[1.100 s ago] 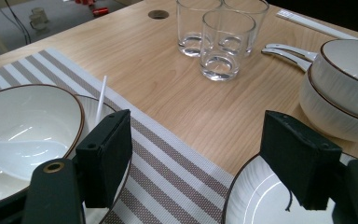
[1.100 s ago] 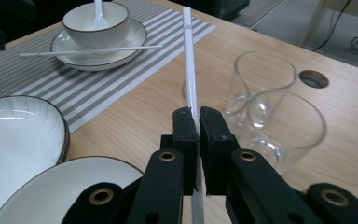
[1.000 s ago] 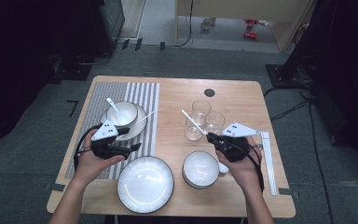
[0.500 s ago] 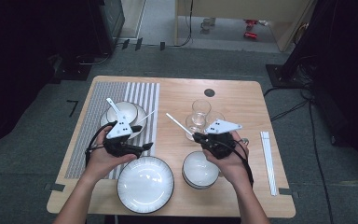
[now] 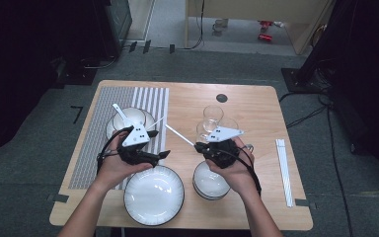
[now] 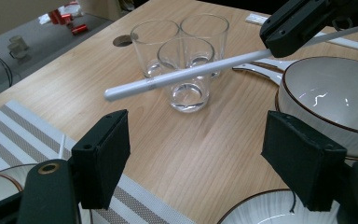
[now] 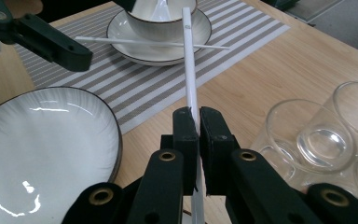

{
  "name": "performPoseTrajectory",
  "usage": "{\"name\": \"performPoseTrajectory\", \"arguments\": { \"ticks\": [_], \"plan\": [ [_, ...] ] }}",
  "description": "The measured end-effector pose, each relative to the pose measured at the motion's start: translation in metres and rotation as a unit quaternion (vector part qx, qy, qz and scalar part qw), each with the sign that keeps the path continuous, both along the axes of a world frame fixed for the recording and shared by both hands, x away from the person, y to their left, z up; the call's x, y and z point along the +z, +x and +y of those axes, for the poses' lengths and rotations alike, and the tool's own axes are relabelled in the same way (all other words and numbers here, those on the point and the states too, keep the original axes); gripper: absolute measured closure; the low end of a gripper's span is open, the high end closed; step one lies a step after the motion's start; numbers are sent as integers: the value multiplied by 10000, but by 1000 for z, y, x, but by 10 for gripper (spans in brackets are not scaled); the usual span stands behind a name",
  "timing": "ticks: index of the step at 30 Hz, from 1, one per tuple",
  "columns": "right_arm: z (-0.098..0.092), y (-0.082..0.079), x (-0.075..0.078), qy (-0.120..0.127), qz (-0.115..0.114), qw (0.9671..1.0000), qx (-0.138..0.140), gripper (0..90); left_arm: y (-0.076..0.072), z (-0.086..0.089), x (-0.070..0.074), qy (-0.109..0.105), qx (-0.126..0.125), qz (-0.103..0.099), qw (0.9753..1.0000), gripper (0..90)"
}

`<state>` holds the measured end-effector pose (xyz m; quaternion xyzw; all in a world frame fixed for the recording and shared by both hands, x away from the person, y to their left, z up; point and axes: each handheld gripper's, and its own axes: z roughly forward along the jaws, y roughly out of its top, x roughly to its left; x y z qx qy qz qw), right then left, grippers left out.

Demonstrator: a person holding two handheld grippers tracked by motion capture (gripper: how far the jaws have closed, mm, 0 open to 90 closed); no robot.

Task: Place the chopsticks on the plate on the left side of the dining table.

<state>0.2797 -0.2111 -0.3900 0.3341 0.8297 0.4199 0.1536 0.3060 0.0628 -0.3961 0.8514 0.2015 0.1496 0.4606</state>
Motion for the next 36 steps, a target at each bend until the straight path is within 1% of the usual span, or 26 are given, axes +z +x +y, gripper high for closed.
{"name": "performPoseTrajectory", "arguments": {
  "ticks": [9, 11, 14, 16, 20, 25, 27, 28, 30, 33, 35, 36],
  "plan": [
    [12, -2, 3, -82, 42, 9997, 228, 865, -2, -14, 1, 73, -140, -101, 9998, 234],
    [14, -3, 2, -99, 77, 9996, 263, 865, -3, -16, 0, 134, -155, -133, 9997, 234],
    [17, -4, 2, -127, 107, 9993, 327, 865, -4, -19, -1, 160, -202, -142, 9996, 234],
    [18, -4, 2, -155, 75, 9991, 399, 866, -4, -20, -2, 202, -223, -138, 9995, 234],
    [21, -7, 4, -218, 86, 9985, 504, 866, -4, -23, -4, 287, -239, -160, 9992, 234],
    [22, -7, 5, -155, 115, 9980, 595, 866, -4, -26, -6, 323, -254, -150, 9990, 238],
    [23, -7, 5, -114, 154, 9978, 641, 866, -4, -27, -7, 384, -286, -157, 9987, 248],
    [23, -8, 5, -112, 166, 9977, 654, 866, -4, -28, -8, 413, -275, -169, 9986, 254],
    [23, -8, 4, -132, 166, 9974, 693, 866, -4, -29, -10, 450, -329, -167, 9983, 316],
    [24, -10, 3, -155, 196, 9970, 729, 865, -4, -30, -12, 509, -367, -198, 9978, 370],
    [24, -10, 3, -170, 198, 9969, 743, 866, -5, -31, -12, 614, -406, -284, 9969, 394],
    [24, -10, 3, -174, 203, 9967, 766, 866, -7, -32, -13, 727, -410, -370, 9958, 414]
  ]
}}
